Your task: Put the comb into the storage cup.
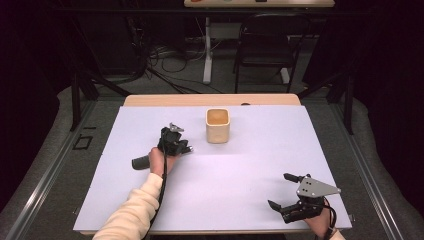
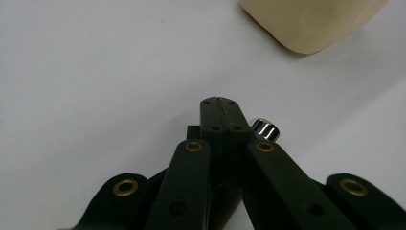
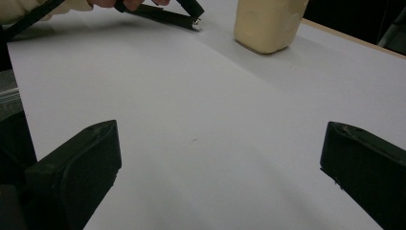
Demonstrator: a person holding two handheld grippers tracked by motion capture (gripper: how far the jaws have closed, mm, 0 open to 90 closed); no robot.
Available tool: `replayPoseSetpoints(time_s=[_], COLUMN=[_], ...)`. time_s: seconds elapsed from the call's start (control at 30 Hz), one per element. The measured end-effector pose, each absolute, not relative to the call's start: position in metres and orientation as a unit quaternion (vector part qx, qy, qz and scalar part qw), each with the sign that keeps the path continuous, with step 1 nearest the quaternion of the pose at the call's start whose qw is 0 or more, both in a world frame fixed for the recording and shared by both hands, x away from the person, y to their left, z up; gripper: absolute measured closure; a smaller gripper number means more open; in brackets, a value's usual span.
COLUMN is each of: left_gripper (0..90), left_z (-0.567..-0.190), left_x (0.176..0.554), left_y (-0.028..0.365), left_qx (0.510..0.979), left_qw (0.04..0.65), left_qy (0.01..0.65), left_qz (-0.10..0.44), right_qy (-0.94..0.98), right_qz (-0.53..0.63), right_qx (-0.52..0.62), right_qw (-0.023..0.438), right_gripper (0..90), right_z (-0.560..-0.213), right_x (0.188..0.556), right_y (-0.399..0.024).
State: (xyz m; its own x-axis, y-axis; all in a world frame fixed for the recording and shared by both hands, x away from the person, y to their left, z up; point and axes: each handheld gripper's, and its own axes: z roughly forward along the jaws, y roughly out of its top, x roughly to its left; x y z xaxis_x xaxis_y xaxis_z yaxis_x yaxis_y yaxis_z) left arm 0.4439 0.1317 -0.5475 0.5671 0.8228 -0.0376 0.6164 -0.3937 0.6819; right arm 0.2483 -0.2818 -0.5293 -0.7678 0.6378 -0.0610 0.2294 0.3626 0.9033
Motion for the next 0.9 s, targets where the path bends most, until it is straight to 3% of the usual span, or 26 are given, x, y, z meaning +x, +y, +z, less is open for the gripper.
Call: replayPoseSetpoints(time_s=[0.9], left_gripper=[90.0], left_z=[-0.545], left_x=[0.427], left_y=[0.125], left_qx=[0.846], left_qw=[0.316], left_qy=[0.408], left_qz=[0.136], right_qy=[0.799], right_qz=[0.495], right_qx=[0.273], right_qw=[0.206], right_gripper=[0.0], right_z=[-0.529], right_x=[0.248], right_y=[-0.283])
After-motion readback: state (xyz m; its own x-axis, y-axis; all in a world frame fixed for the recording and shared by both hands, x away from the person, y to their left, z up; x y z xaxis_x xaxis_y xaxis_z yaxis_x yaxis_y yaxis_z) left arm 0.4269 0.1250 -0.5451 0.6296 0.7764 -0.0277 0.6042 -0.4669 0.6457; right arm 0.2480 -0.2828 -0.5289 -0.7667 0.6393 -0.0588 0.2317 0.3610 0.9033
